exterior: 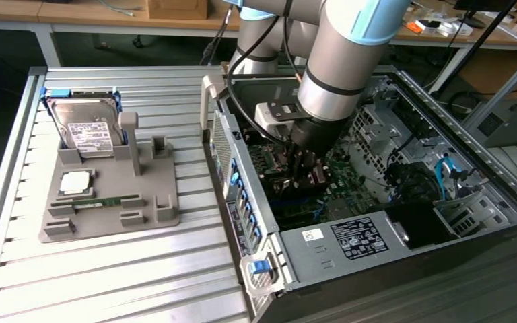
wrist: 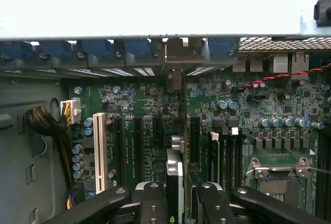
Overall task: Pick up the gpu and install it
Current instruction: 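Insert the gpu into the slot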
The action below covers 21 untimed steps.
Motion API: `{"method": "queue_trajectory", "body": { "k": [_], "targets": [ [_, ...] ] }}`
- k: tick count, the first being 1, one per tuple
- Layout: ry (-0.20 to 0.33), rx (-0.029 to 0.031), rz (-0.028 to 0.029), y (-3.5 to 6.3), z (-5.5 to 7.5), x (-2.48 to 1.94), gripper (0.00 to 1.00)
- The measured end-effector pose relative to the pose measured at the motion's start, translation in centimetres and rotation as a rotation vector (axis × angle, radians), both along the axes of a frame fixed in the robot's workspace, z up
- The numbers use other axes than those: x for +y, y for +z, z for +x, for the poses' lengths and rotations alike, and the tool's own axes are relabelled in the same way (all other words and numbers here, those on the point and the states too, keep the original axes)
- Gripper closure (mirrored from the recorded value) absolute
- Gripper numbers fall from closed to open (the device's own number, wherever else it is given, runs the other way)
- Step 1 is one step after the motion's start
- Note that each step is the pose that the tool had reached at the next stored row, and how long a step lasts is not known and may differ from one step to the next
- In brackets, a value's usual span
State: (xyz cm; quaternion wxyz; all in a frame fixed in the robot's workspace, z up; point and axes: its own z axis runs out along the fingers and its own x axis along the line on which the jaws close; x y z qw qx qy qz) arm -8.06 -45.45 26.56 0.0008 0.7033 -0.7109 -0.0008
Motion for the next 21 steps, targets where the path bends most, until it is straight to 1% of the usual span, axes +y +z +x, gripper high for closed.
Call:
{"method": "queue_trajectory", "body": {
  "k": [10,21],
  "targets": [
    [0.000,0.0001,-0.0017,-0.16,0.00,0.00,0.73],
    [0.000,-0.0008,-0.0013,-0.04,-0.04,0.01,0.73]
  ]
}}
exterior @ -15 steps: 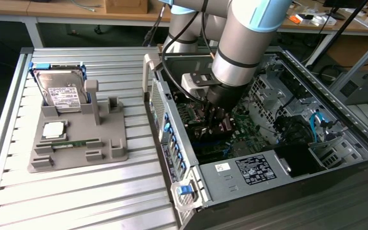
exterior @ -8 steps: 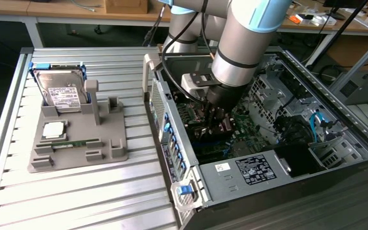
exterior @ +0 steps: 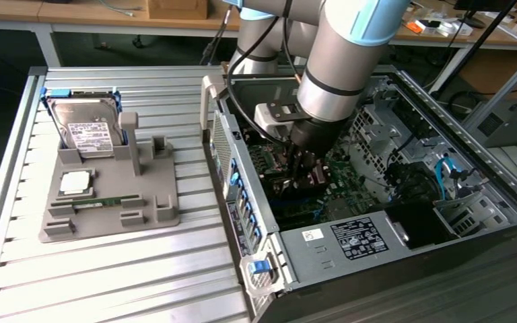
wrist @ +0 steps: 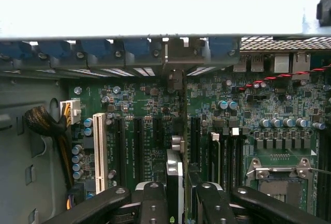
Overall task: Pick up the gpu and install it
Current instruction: 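Insert the gpu into the slot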
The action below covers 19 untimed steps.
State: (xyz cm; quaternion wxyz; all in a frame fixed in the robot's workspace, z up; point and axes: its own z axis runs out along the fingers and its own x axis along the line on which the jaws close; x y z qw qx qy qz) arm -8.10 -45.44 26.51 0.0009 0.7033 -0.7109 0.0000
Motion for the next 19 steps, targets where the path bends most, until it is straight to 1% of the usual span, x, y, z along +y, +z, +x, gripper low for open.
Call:
{"method": "queue_trajectory", "body": {
  "k": [7,9,19],
  "targets": [
    [0.000,0.0001,-0.0003,0.20,-0.02,-0.05,0.73],
    [0.000,0.0000,-0.0003,0.20,-0.01,-0.12,0.73],
    [0.000,0.0001,-0.0004,0.06,-0.01,-0.13,0.73]
  ]
}}
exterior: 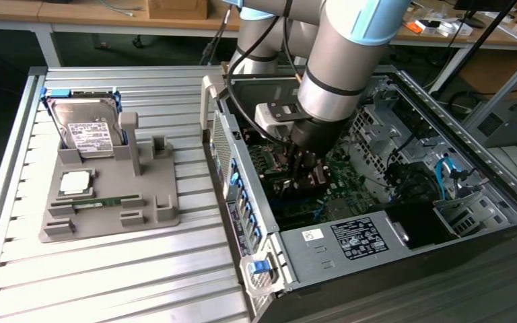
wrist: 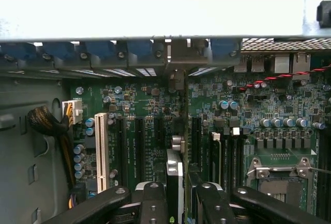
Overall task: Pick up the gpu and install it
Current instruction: 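Insert the gpu into the slot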
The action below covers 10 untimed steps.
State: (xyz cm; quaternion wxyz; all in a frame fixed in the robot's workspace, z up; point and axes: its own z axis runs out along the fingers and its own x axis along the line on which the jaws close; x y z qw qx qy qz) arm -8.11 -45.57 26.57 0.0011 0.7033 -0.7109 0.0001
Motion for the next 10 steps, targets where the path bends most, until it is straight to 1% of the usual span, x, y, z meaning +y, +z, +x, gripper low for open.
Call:
{"method": "queue_trajectory", "body": {
  "k": [10],
  "targets": [
    [0.000,-0.0001,0.0002,-0.10,0.00,0.03,0.73]
  ]
}}
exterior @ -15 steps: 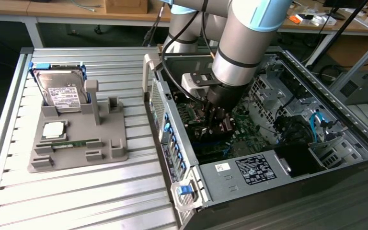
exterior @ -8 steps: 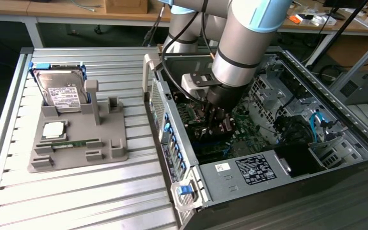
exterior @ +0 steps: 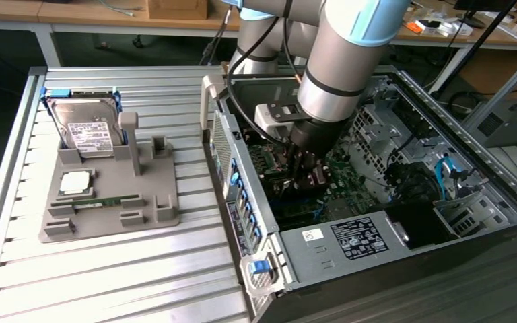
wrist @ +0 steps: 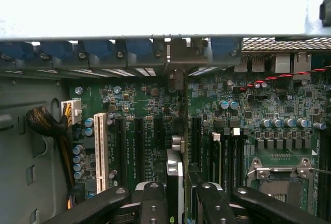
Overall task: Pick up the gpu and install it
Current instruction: 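Insert the gpu into the slot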
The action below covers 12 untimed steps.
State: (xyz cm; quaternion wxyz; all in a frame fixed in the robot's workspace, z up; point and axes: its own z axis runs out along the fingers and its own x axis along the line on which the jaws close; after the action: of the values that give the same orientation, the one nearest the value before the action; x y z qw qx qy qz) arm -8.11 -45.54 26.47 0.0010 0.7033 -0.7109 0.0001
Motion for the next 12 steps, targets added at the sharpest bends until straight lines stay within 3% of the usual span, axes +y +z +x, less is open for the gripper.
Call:
{"method": "queue_trajectory", "body": {
  "k": [12],
  "targets": [
    [0.000,-0.0001,-0.0020,-0.11,0.00,0.00,0.73]
  ]
}}
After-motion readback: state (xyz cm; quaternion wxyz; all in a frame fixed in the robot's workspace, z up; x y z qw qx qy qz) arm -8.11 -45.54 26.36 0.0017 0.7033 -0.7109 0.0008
